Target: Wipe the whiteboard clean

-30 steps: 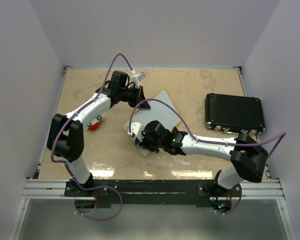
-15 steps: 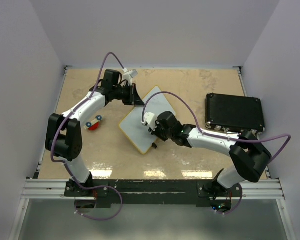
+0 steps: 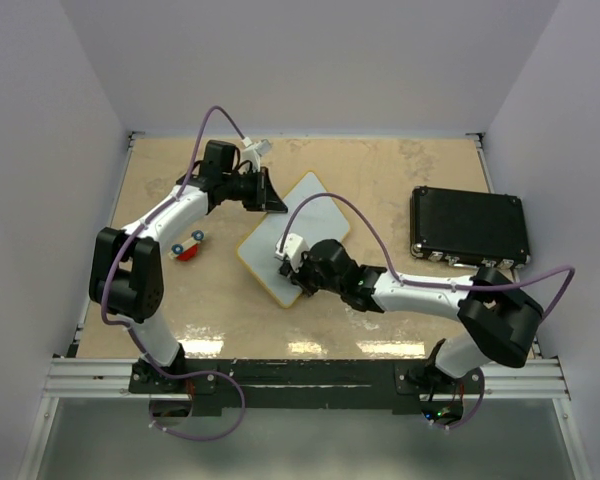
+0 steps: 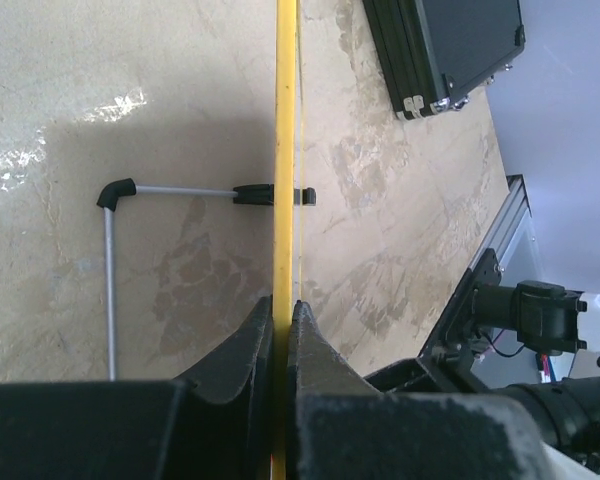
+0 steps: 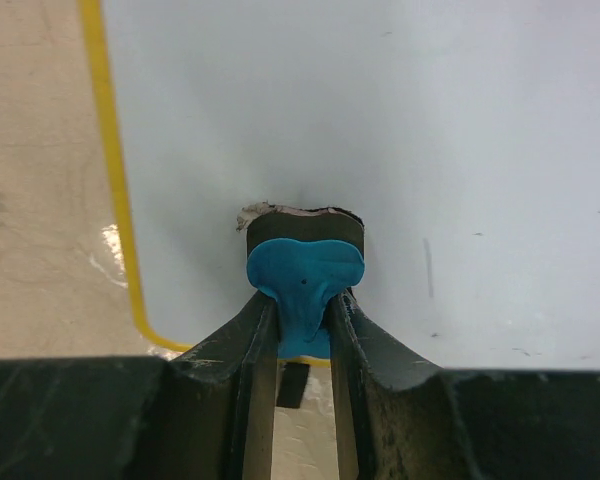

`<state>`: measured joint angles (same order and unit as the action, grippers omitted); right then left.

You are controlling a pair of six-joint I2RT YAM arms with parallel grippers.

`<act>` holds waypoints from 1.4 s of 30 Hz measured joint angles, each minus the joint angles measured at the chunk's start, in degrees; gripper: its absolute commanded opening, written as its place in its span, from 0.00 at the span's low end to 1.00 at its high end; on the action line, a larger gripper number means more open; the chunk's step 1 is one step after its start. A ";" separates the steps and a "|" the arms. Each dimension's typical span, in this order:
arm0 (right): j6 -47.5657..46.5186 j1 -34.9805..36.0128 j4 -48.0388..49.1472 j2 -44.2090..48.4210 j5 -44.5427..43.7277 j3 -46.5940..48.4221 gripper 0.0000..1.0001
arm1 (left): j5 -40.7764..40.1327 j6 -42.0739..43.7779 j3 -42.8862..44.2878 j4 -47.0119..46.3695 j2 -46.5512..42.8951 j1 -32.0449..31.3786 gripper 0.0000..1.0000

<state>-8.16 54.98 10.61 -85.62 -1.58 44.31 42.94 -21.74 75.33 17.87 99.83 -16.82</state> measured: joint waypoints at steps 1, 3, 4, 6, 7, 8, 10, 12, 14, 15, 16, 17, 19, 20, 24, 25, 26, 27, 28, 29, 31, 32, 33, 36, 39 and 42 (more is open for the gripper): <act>0.42 0.87 1.68 0.00 -0.09 -0.96 0.00 | 0.11 0.00 -0.02 -0.09 -0.04 0.00 0.00; 1.31 2.29 3.87 -0.02 -0.48 -2.36 0.00 | 0.20 0.00 -0.04 -0.13 -0.11 0.00 0.00; 1.70 2.73 4.55 -0.09 -0.59 -2.69 0.00 | 0.22 0.00 -0.04 -0.20 -0.13 0.00 0.00; 2.62 3.54 6.97 -0.22 -2.32 -3.76 0.00 | 0.33 0.00 -0.07 -0.20 -0.15 0.00 0.00; 2.75 3.65 7.26 -0.22 -2.51 -3.91 0.00 | 0.33 0.00 -0.09 -0.22 -0.17 0.00 0.00; 3.13 3.74 8.44 -0.22 -3.54 -4.57 0.00 | 0.31 0.02 -0.15 -0.28 -0.22 0.00 0.00; 3.72 3.76 10.84 -0.20 -6.21 -6.32 0.00 | 0.24 -0.02 -0.24 -0.50 -0.22 0.04 0.00; 4.50 3.48 12.02 -0.17 -8.48 -7.82 0.00 | 0.24 -0.02 -0.24 -0.52 -0.22 0.07 0.00; 6.03 2.73 12.35 -0.17 -9.55 -8.41 0.00 | 0.26 -0.09 -0.24 -0.52 -0.22 0.09 0.00; 6.95 2.36 12.57 -0.17 -9.97 -8.41 0.00 | 0.24 -0.11 -0.24 -0.55 -0.22 0.09 0.00; 7.80 1.79 12.59 -0.17 -10.51 -8.41 0.00 | 0.26 -0.11 -0.24 -0.55 -0.22 0.15 0.00; 8.81 1.01 12.59 -0.17 -10.99 -8.44 0.00 | 0.24 -0.15 -0.24 -0.55 -0.22 0.20 0.00; 10.19 -0.44 12.61 -0.17 -11.41 -8.44 0.00 | 0.24 -0.15 -0.24 -0.52 -0.22 0.26 0.00; 10.78 -1.20 12.61 -0.17 -11.45 -8.44 0.00 | 0.24 -0.15 -0.24 -0.50 -0.22 0.28 0.00; 12.17 -3.21 12.59 -0.17 -11.41 -8.37 0.00 | 0.24 -0.17 -0.24 -0.50 -0.22 0.31 0.00; 12.35 -3.30 12.59 -0.17 -11.32 -8.26 0.00 | 0.24 -0.17 -0.24 -0.50 -0.22 0.31 0.00; 12.57 -3.23 12.59 -0.17 -11.19 -8.13 0.00 | 0.24 -0.17 -0.24 -0.50 -0.22 0.31 0.00; 12.76 -3.02 12.59 -0.17 -11.15 -7.98 0.00 | 0.24 -0.17 -0.24 -0.48 -0.22 0.33 0.00; 12.98 -2.71 12.61 -0.17 -11.08 -7.85 0.00 | 0.24 -0.17 -0.24 -0.48 -0.22 0.33 0.00; 13.20 -2.19 12.70 -0.17 -10.88 -7.74 0.00 | 0.26 -0.17 -0.24 -0.46 -0.22 0.33 0.00; 13.38 -0.66 12.92 -0.22 -10.56 -7.48 0.00 | 0.26 -0.17 -0.24 -0.46 -0.22 0.33 0.00; 13.35 0.07 12.98 -0.24 -10.29 -7.30 0.00 | 0.26 -0.17 -0.24 -0.46 -0.22 0.33 0.00; 13.31 1.05 12.98 -0.33 -9.75 -6.93 0.00 | 0.28 -0.17 -0.24 -0.46 -0.22 0.33 0.00; 13.25 4.02 13.07 -1.16 -7.93 -5.14 0.00 | 0.33 -0.17 -0.24 -0.48 -0.22 0.33 0.00; 13.35 5.86 12.87 -2.32 -7.19 -3.37 0.00 | 0.42 -0.02 -0.24 -0.57 -0.22 0.35 0.00; 13.51 7.43 12.70 -2.84 -7.28 -2.32 0.00 | 0.61 0.09 -0.24 -0.57 -0.22 0.48 0.00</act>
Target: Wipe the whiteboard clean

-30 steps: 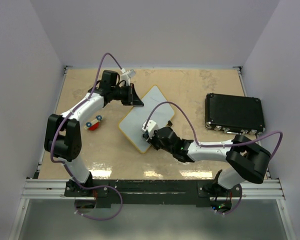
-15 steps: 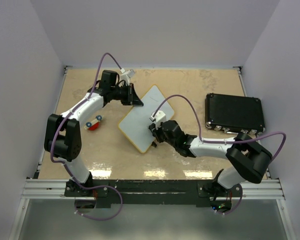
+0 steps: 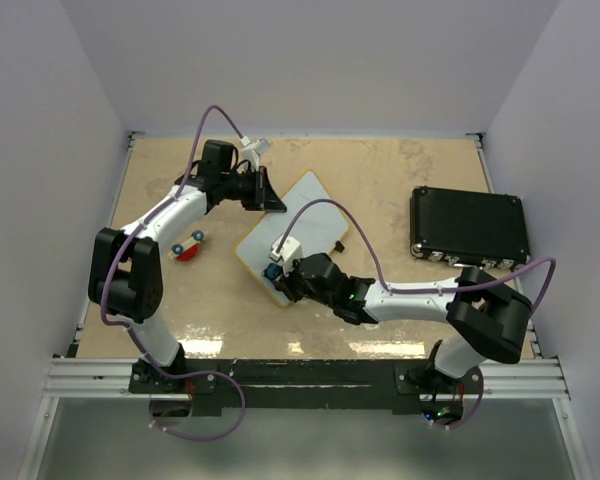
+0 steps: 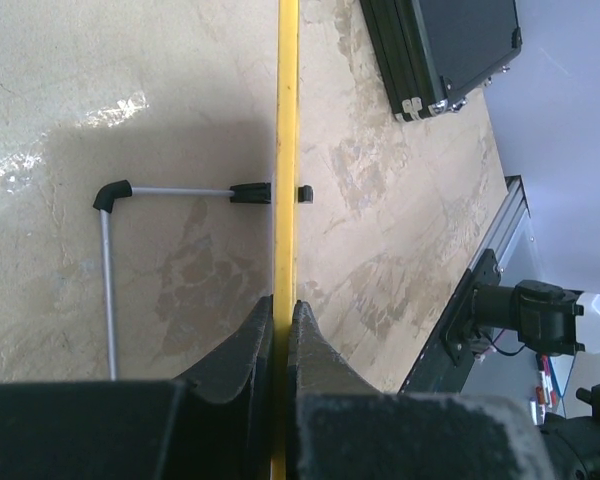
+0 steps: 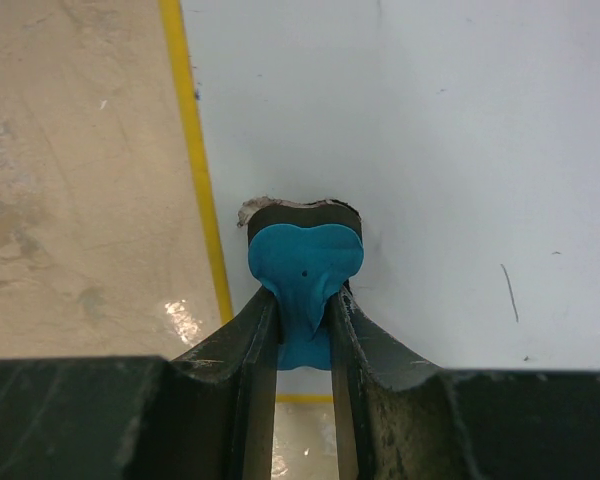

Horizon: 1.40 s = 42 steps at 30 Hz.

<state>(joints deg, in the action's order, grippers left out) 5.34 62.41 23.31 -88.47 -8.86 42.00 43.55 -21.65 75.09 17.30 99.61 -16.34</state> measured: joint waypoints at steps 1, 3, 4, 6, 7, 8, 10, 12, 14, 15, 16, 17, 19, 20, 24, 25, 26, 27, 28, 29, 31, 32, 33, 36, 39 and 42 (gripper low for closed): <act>0.09 0.35 -0.11 -0.09 -0.07 0.17 0.00 | 0.04 0.04 0.00 0.02 0.00 0.00 0.00; 0.11 0.37 -0.42 -0.11 -0.31 0.28 0.00 | 0.17 0.15 0.00 0.07 0.00 0.00 0.00; 0.26 -0.02 -0.55 -0.09 -0.09 0.28 0.00 | 0.17 0.17 0.00 0.07 0.00 0.00 0.00; 0.90 -1.31 -0.81 0.02 1.31 0.28 0.00 | 0.15 0.24 0.00 0.00 0.00 0.00 0.00; 1.46 -2.58 -1.36 0.24 2.91 0.28 0.00 | 0.15 0.26 0.00 -0.04 0.00 0.00 0.00; 1.66 -3.93 -1.90 0.55 4.00 0.28 0.00 | 0.15 0.24 0.00 -0.04 0.00 0.00 0.00; 1.77 -7.23 -2.62 1.27 5.20 0.07 0.00 | 0.13 0.17 0.00 -0.02 0.00 0.00 0.00; 1.66 -11.65 -2.86 2.05 5.64 -0.63 0.00 | 0.09 0.15 0.00 0.02 0.00 0.00 0.00; 1.55 -15.52 -2.99 2.40 5.70 -1.33 0.00 | -0.07 0.15 0.00 0.22 0.00 0.00 0.00; 1.57 -17.68 -3.15 2.40 5.79 -1.55 0.00 | -0.11 0.17 0.00 0.28 0.00 0.00 0.00; 1.57 -19.89 -3.32 2.40 6.05 -1.75 0.00 | -0.11 0.15 0.00 0.31 0.00 0.00 0.00; 1.70 -21.88 -3.48 2.40 6.23 -1.79 0.00 | -0.13 0.17 0.00 0.31 0.00 0.00 0.00; 1.79 -25.68 -3.50 2.34 7.02 -1.79 0.00 | -0.11 0.17 0.00 0.35 0.00 0.00 0.00; 1.79 -26.99 -3.50 2.21 7.41 -1.73 0.00 | -0.13 0.17 0.00 0.35 0.00 0.00 0.00; 1.77 -33.55 -3.56 0.04 9.86 0.44 0.00 | -0.13 0.20 0.00 0.39 0.00 0.00 0.00; 1.75 -34.80 -3.58 -0.83 10.27 1.53 0.00 | -0.13 0.17 0.00 0.39 0.00 0.00 0.00; 1.73 -35.71 -3.56 -1.51 10.64 2.51 0.00 | -0.13 0.17 0.00 0.39 0.00 0.00 0.00; 1.70 -36.22 -3.56 -1.95 11.17 3.15 0.00 | -0.13 0.17 0.00 0.39 0.00 0.00 0.00; 1.66 -36.52 -3.58 -2.23 11.82 3.78 0.00 | -0.13 0.17 0.00 0.39 0.00 0.00 0.00; 1.73 -36.54 -3.58 -2.34 12.85 4.28 0.00 | -0.13 0.17 0.00 0.39 0.00 0.00 0.00; 2.05 -36.09 -3.58 -2.34 14.84 5.05 0.00 | -0.20 0.17 0.00 0.39 0.00 0.00 0.00; 2.25 -35.54 -3.63 -2.43 15.61 5.53 0.00 | -0.24 0.17 0.00 0.39 0.00 0.00 0.00; 2.51 -34.77 -3.61 -2.69 16.28 6.03 0.00 | -0.28 0.17 0.00 0.42 0.00 -0.02 0.00; 3.50 -31.39 -3.85 -3.91 17.73 7.69 0.00 | -0.46 0.15 0.00 0.46 0.00 -0.20 0.00; 4.15 -28.74 -6.27 -4.92 17.79 10.25 0.00 | -1.60 -0.04 0.00 0.81 0.00 -0.48 0.00; 5.64 -26.99 -8.50 -4.87 18.51 12.41 0.00 | -1.92 -0.02 0.02 0.79 -0.02 -0.57 0.00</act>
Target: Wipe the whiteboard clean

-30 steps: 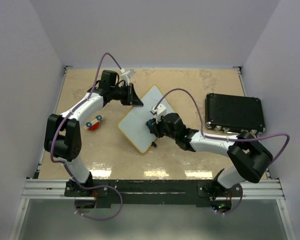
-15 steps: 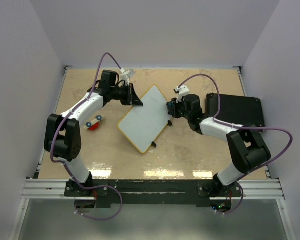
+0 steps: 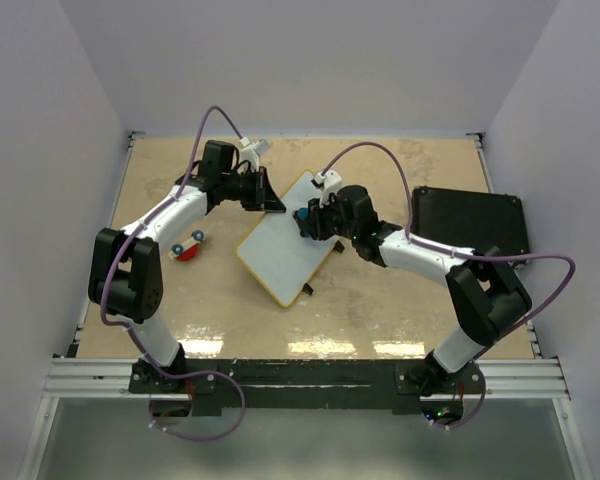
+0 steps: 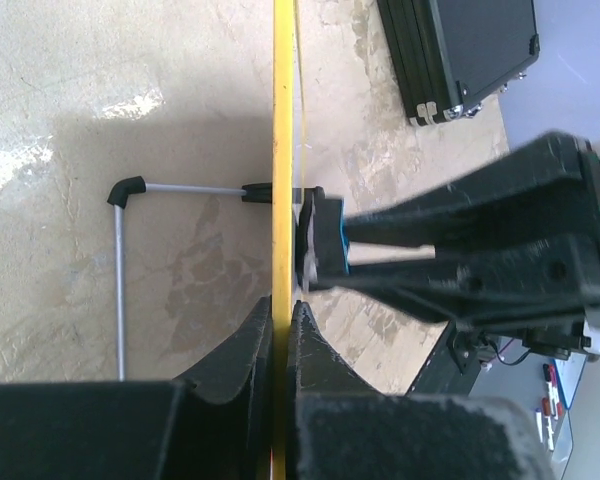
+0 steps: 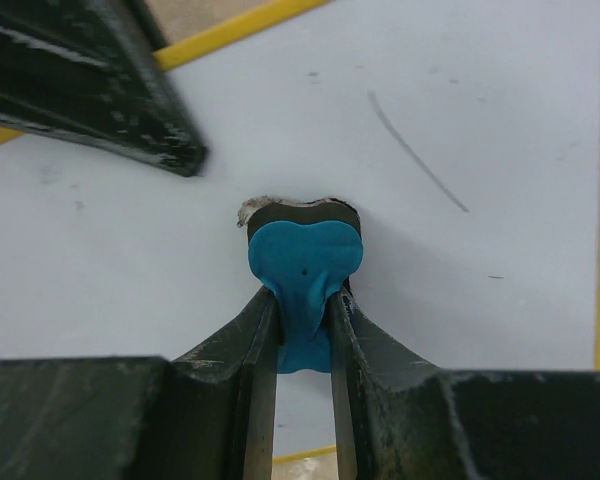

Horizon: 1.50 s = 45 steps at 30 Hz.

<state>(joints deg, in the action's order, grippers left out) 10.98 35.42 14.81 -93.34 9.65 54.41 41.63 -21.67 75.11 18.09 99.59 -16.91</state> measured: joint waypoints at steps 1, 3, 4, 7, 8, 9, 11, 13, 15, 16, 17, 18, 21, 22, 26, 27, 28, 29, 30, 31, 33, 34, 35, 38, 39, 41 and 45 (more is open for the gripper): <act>0.48 0.76 -0.42 0.15 0.26 0.35 0.00 | -0.09 0.02 0.00 0.00 0.00 -0.02 0.00; 1.44 2.69 -1.07 0.81 0.74 0.59 0.00 | -0.09 0.04 0.00 -0.02 0.00 -0.04 0.00; 1.77 3.72 -1.29 1.11 1.20 0.66 0.00 | -0.09 0.09 0.00 -0.04 0.00 -0.13 0.00; 2.43 7.58 -2.21 1.88 2.01 0.87 0.00 | -0.09 0.22 0.00 -0.24 -0.02 -0.37 0.00; 2.54 9.33 -2.75 1.95 1.92 1.20 0.00 | -0.11 0.26 0.00 -0.31 -0.02 -0.39 0.00; 2.54 10.40 -3.23 1.92 1.90 1.55 0.00 | -0.15 0.39 0.00 -0.31 -0.07 -0.39 0.00; 2.51 12.68 -4.81 1.92 1.66 2.47 0.00 | -0.11 0.50 0.00 -0.33 -0.07 -0.44 0.00; 2.43 13.88 -5.84 1.92 1.60 2.89 0.00 | -0.15 0.90 0.00 -0.28 -0.22 -0.55 0.03; 2.03 14.51 -7.13 1.92 1.62 2.91 0.00 | -0.39 1.42 0.00 -0.17 -0.37 -0.70 0.17; 1.75 14.56 -7.96 2.01 1.62 2.91 0.00 | -0.52 1.75 0.00 -0.09 -0.44 -0.74 0.33; 1.40 14.56 -8.63 2.23 1.62 2.89 0.00 | -0.57 2.03 0.00 -0.04 -0.50 -0.81 0.40; 0.87 14.45 -9.40 2.67 1.60 2.80 0.00 | -0.66 2.91 0.04 0.02 -0.57 -0.87 0.48; -0.83 13.53 -12.00 5.33 1.62 1.31 0.00 | -1.11 4.66 0.11 1.33 -0.59 -1.14 0.67; -1.46 12.98 -13.14 6.47 1.64 0.85 0.00 | -1.22 5.01 0.15 1.88 -0.59 -1.18 0.73; -4.26 9.99 -17.09 10.34 1.88 0.46 0.00 | -1.46 6.01 0.55 2.99 -0.68 -0.98 0.85; -4.90 9.40 -17.88 11.10 1.90 0.46 0.00 | -1.42 6.25 0.70 3.17 -0.72 -0.81 0.92; -5.70 8.50 -18.73 12.02 1.95 0.46 0.00 | -1.44 6.40 0.90 3.45 -0.85 -0.66 1.00; -6.43 7.56 -19.54 12.92 2.10 0.46 0.00 | -1.42 6.67 1.27 3.89 -0.94 -0.37 1.00; -7.32 6.78 -20.31 13.75 2.25 0.48 0.00 | -1.44 6.88 1.75 4.09 -1.07 0.00 1.00; -8.39 5.81 -21.40 14.73 2.60 0.48 0.00 | -1.42 6.95 2.32 4.26 -1.27 0.42 1.00; -11.13 4.09 -24.57 16.55 3.37 0.63 0.00 | -1.36 7.37 3.74 4.76 -1.75 1.66 1.00; -12.57 3.41 -25.97 17.29 3.37 0.70 0.00 | -1.36 7.69 4.42 5.09 -2.03 2.34 1.00; -14.10 2.89 -27.93 17.99 3.34 0.92 0.00 | -1.16 8.13 5.64 5.90 -2.36 3.56 1.00; -18.67 2.27 -33.59 20.13 3.34 1.20 0.00 | -0.81 10.69 9.20 7.78 -3.10 7.67 1.00; -20.46 2.27 -35.74 20.96 3.39 1.31 0.00 | -0.70 11.58 10.03 8.24 -3.43 8.76 1.00; -23.58 2.27 -39.65 22.67 3.61 1.40 0.00 | -0.74 14.86 11.34 9.64 -4.79 11.15 1.00; -28.48 1.25 -46.29 24.63 4.24 2.27 0.00 | -0.83 21.92 11.43 13.18 -10.16 12.09 0.99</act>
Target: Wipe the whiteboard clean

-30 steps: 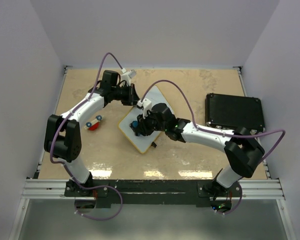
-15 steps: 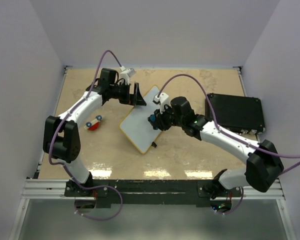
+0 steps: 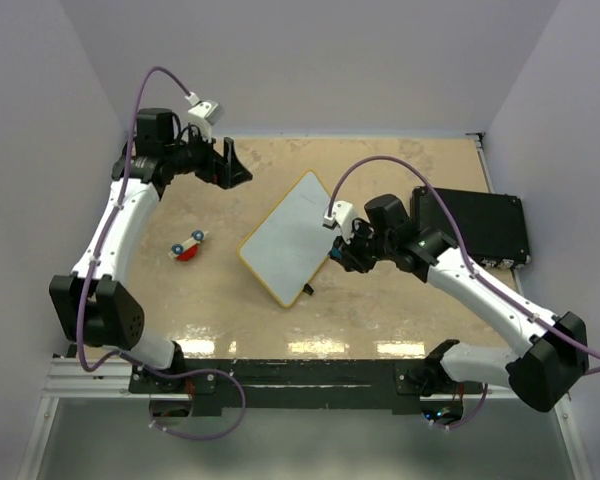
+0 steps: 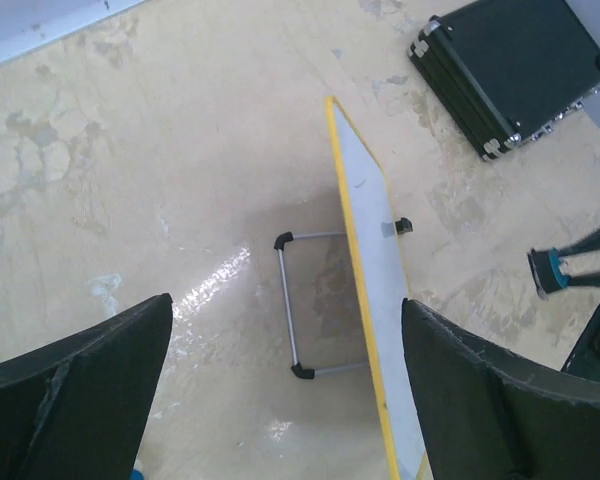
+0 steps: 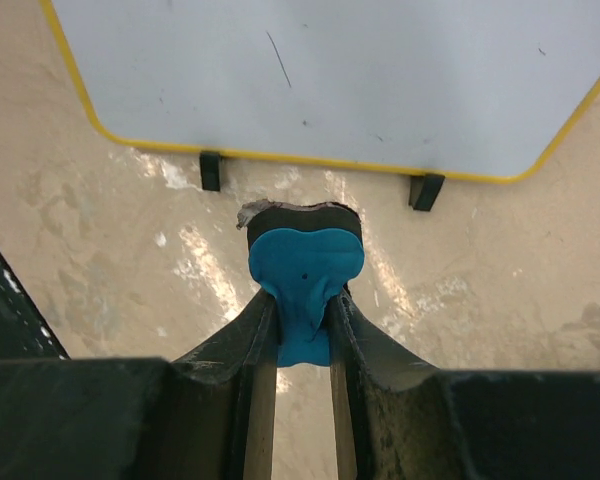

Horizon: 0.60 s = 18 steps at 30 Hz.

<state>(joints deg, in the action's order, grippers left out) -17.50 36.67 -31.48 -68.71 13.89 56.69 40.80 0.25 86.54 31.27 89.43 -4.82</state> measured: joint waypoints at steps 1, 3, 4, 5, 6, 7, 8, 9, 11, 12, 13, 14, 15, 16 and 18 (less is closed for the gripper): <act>-1.05 -0.20 -1.25 -0.33 -0.50 0.61 0.00 | 0.13 1.38 -0.20 0.61 -1.90 -0.24 0.99; -3.10 -0.44 -3.56 -1.90 -1.42 2.01 0.00 | 0.39 2.93 -0.50 1.38 -4.98 -0.61 0.99; -4.44 -0.55 -5.14 -3.39 -2.21 2.99 0.00 | 0.61 3.69 -0.85 1.51 -6.62 -0.72 0.99; -5.81 -0.72 -6.40 -5.27 -2.71 3.85 0.02 | 0.90 4.13 -1.31 1.66 -8.44 -0.74 0.99; -6.97 -0.74 -7.21 -6.93 -3.15 4.09 0.03 | 1.07 4.50 -1.62 1.77 -9.46 -0.72 0.99; -7.78 -0.74 -8.02 -8.11 -3.80 4.02 0.05 | 1.33 4.92 -2.10 1.75 -10.40 -0.72 0.99; -8.74 -0.74 -8.92 -9.25 -4.20 3.61 0.09 | 1.79 5.22 -2.89 1.73 -11.47 -0.72 0.99; -9.60 -0.81 -9.55 -10.10 -4.59 2.84 0.10 | 2.38 5.57 -4.07 1.86 -12.55 -0.72 0.98; -10.95 -0.87 -10.93 -11.21 -5.53 0.79 0.18 | 3.52 6.58 -6.32 2.08 -13.99 -0.74 0.98; -11.39 -1.03 -11.54 -11.67 -5.79 0.15 0.22 | 4.11 7.08 -7.54 2.21 -14.58 -0.72 0.98; -11.69 -1.11 -11.87 -12.22 -5.92 -0.15 0.27 | 4.74 7.76 -8.87 2.19 -15.23 -0.74 0.98; -12.02 -1.36 -12.15 -13.14 -6.10 -0.22 0.38 | 5.40 8.48 -10.62 2.12 -16.15 -0.79 0.98; -12.17 -1.53 -12.13 -13.70 -6.32 -0.22 0.42 | 5.75 8.98 -11.47 2.19 -16.63 -0.85 0.98; -12.33 -1.81 -12.17 -14.43 -6.45 -0.22 0.45 | 6.19 10.12 -12.83 2.27 -17.59 -1.16 0.98; -12.83 -2.34 -12.17 -15.56 -6.82 -0.22 0.48 | 6.64 13.03 -14.80 2.71 -19.56 -2.56 0.98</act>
<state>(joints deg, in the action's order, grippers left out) -30.33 34.33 -43.66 -84.27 7.07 56.47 47.44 13.28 71.75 33.98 69.87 -7.38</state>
